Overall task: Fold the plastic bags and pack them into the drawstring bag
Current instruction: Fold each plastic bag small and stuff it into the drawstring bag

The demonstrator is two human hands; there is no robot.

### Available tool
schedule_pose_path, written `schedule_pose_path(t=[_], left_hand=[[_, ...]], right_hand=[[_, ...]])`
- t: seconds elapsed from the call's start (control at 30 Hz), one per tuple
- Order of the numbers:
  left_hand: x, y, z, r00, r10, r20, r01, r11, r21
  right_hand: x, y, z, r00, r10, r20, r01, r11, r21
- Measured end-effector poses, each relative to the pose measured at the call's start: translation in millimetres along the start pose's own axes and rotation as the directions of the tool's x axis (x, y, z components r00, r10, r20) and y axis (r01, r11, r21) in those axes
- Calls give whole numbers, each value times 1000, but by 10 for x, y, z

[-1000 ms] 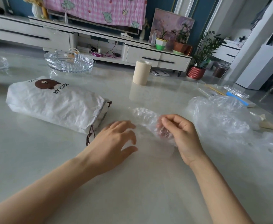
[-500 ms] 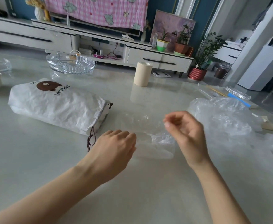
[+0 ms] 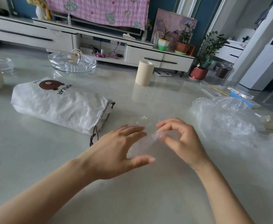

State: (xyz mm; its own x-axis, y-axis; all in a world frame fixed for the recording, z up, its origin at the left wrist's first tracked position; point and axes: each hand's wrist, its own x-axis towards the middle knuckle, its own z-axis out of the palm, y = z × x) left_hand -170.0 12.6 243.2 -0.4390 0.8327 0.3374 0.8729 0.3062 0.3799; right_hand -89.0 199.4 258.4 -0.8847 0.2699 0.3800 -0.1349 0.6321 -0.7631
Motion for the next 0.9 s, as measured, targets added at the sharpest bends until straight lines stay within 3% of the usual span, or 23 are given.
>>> schedule_pose_path(t=[0.07, 0.1, 0.23, 0.37, 0.43, 0.53, 0.6, 0.8, 0.9], left_hand=[[-24, -57, 70, 1000, -25, -11, 26, 999, 28], [-26, -83, 95, 999, -34, -26, 35, 998, 43], [12, -201, 120, 989, 37, -140, -23, 995, 100], [16, -209, 111, 969, 31, -247, -11, 997, 81], [31, -191, 114, 943, -62, -326, 94, 992, 82], [64, -158, 118, 900, -322, -294, 354, 933, 64], [90, -130, 128, 871, -413, -265, 458, 878, 136], [142, -22, 147, 882, -420, -214, 471, 781, 410], [113, -36, 164, 894, -412, -174, 446, 794, 413]], right_hand=[[17, 14, -51, 997, -7, -72, 9, 1000, 21], [17, 30, -82, 999, 32, -34, -30, 999, 46], [-11, 85, -146, 930, 231, 285, -248, 969, 22], [-9, 78, -110, 933, 274, 236, -298, 951, 76], [7, 94, -65, 935, 318, 159, -334, 939, 84], [39, 179, 40, 951, 307, -47, -310, 935, -173], [51, 206, 116, 950, 273, -150, -309, 882, -355], [113, 214, 207, 963, 189, -190, -268, 675, -687], [129, 275, 153, 966, 135, -220, -255, 619, -742]])
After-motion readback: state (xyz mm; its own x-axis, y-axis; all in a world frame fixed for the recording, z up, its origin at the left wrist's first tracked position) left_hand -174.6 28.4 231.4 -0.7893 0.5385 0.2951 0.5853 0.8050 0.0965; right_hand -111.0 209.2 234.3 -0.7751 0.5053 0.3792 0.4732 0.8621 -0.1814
